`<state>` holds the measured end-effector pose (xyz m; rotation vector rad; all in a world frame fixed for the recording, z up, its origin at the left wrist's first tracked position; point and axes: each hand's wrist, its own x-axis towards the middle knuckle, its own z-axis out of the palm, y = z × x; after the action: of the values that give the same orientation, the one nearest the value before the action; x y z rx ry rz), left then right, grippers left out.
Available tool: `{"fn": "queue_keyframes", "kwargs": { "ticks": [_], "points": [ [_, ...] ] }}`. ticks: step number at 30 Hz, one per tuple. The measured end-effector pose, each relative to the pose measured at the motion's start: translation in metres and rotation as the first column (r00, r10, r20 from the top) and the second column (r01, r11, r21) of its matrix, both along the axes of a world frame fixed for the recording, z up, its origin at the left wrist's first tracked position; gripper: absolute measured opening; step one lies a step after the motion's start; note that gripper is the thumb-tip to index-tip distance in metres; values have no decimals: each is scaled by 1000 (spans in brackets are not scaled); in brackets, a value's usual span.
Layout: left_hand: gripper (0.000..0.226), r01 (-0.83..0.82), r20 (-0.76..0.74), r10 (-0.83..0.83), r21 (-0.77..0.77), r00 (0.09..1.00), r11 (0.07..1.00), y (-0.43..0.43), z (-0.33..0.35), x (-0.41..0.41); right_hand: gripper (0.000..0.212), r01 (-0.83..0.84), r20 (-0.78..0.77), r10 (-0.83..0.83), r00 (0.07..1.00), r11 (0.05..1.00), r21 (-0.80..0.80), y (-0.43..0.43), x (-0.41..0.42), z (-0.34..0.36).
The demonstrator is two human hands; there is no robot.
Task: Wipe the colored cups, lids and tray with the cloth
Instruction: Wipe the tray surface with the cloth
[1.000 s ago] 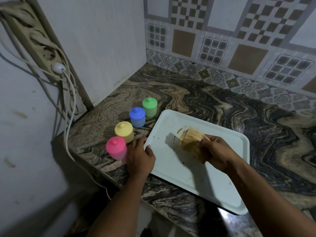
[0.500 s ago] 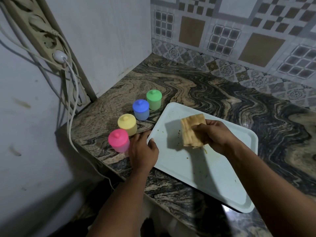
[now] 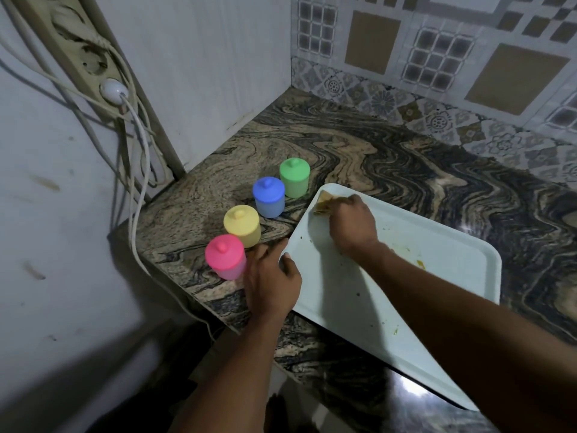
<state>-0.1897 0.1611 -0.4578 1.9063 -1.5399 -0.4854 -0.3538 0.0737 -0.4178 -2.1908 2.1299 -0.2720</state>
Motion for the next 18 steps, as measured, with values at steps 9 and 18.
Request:
{"fn": "queue_keyframes", "kwargs": {
  "ticks": [9,18],
  "points": [
    [38,2,10,-3,21,1000,1000,-2,-1,1,26,-529,298,504,811,849,3,97,8,-3],
    [37,4,-5,-4,7,1000,1000,-2,-3,1,28,89,196,-75,978,994,-64,-2,-76,25]
  ]
}}
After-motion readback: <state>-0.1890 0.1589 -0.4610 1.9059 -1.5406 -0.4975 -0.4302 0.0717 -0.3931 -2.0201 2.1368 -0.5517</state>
